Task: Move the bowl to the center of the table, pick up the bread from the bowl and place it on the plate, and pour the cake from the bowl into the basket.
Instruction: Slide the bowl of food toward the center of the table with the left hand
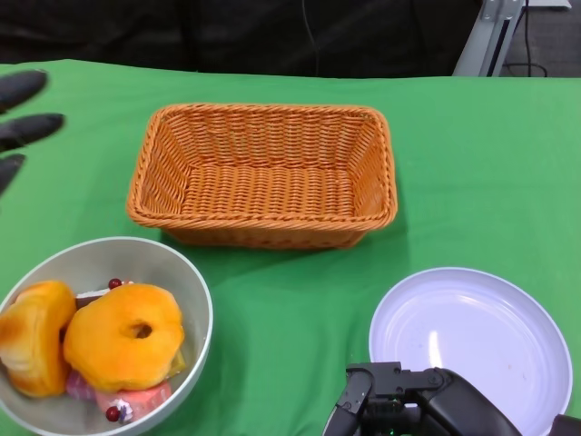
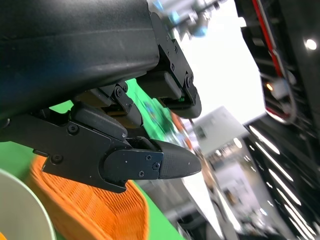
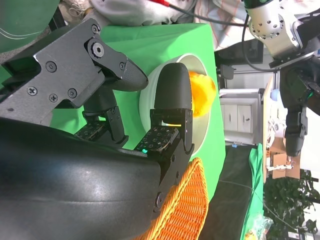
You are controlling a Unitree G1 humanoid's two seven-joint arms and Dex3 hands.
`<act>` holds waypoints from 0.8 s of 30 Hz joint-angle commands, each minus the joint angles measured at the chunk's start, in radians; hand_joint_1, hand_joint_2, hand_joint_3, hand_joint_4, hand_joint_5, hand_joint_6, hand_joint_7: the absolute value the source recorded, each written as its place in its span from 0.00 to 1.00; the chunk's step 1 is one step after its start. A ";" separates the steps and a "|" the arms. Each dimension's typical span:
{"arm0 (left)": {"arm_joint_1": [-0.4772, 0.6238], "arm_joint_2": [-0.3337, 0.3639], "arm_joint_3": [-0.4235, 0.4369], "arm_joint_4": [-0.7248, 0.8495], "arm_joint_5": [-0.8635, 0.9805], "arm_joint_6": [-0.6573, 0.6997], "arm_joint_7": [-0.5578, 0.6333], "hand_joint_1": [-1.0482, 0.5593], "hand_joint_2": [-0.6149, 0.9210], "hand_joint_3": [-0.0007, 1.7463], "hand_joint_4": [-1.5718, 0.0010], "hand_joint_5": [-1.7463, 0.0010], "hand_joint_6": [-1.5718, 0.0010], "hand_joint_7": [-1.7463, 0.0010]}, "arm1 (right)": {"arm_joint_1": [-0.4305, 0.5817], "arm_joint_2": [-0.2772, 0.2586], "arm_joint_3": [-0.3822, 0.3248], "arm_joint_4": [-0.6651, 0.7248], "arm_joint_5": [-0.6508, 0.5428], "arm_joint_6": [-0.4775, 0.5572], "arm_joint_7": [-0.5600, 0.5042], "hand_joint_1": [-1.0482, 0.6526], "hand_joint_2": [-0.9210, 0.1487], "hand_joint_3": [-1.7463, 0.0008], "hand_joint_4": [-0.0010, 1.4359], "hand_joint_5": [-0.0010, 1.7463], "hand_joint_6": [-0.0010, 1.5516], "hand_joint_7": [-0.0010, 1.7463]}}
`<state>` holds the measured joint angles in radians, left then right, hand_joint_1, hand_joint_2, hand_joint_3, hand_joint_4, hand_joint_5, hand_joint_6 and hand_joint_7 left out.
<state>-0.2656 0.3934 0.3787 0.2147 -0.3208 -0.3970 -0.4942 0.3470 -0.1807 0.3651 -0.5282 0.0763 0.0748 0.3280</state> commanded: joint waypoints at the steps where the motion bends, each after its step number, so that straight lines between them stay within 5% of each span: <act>1: -0.016 0.033 0.022 0.037 0.024 -0.031 0.033 0.19 1.00 0.27 0.57 0.98 0.60 1.00 | 0.003 -0.006 -0.002 -0.011 0.004 0.013 -0.004 0.57 0.41 0.36 0.53 0.90 0.50 0.65; 12: -0.021 0.121 0.034 0.123 0.089 0.134 0.129 0.19 1.00 0.27 0.59 0.99 0.61 1.00 | -0.003 0.001 0.005 -0.008 -0.001 0.019 -0.010 0.57 0.41 0.37 0.54 0.88 0.50 0.65; 16: -0.050 0.153 -0.008 0.206 0.099 0.435 0.141 0.22 1.00 0.29 0.77 1.00 0.79 1.00 | -0.011 0.012 0.008 0.007 -0.004 0.009 -0.014 0.57 0.41 0.37 0.54 0.88 0.51 0.65; 24: -0.117 0.110 -0.011 0.282 0.095 0.647 0.260 0.21 1.00 0.31 0.80 0.99 0.82 0.99 | -0.017 0.014 0.012 0.013 -0.013 0.001 -0.013 0.56 0.41 0.37 0.55 0.89 0.51 0.64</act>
<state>-0.3629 0.4885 0.3750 0.4840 -0.2380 0.2212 -0.2521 0.3297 -0.1653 0.3742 -0.5208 0.0615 0.0881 0.3168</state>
